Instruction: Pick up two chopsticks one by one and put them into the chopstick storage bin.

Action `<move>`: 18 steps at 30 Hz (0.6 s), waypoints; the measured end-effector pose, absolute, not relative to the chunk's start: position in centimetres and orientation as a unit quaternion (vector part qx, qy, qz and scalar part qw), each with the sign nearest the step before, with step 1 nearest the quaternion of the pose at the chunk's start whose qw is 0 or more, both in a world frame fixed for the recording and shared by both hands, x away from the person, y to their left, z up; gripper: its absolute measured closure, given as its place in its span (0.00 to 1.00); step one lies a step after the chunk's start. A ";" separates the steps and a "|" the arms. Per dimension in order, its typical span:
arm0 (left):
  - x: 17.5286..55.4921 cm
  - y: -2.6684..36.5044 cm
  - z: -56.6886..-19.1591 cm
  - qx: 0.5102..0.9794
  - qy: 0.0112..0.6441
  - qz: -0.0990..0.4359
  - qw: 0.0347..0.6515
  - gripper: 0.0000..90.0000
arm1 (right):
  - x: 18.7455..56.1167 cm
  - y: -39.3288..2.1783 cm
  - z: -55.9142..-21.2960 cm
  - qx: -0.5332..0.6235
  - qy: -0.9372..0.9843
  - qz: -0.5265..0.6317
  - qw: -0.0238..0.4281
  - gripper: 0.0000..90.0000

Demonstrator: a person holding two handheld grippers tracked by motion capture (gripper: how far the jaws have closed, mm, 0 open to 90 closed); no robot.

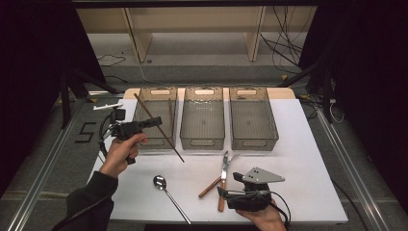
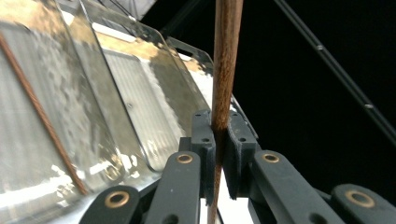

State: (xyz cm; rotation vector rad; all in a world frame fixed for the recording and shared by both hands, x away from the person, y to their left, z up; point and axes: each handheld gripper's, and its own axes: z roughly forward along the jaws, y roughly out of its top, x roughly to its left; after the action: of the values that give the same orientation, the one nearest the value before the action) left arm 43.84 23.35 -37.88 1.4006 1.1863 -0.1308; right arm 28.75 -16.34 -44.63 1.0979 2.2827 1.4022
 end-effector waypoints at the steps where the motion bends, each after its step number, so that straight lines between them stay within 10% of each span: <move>1: 44.2 23.5 -37.6 0.608 0.514 -0.052 0.602 0.93 | 28.8 -16.3 -44.6 0.377 0.783 0.480 0.123 0.29; 18: 49.7 25.7 -34.2 0.614 0.554 0.012 0.562 0.93 | 28.5 -16.7 -44.5 0.378 0.778 0.486 0.127 0.22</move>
State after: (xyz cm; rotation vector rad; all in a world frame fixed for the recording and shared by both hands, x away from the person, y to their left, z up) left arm 49.73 25.72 -34.18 1.4454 1.3055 0.0278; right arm 28.55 -16.72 -44.51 1.0992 2.2631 1.4156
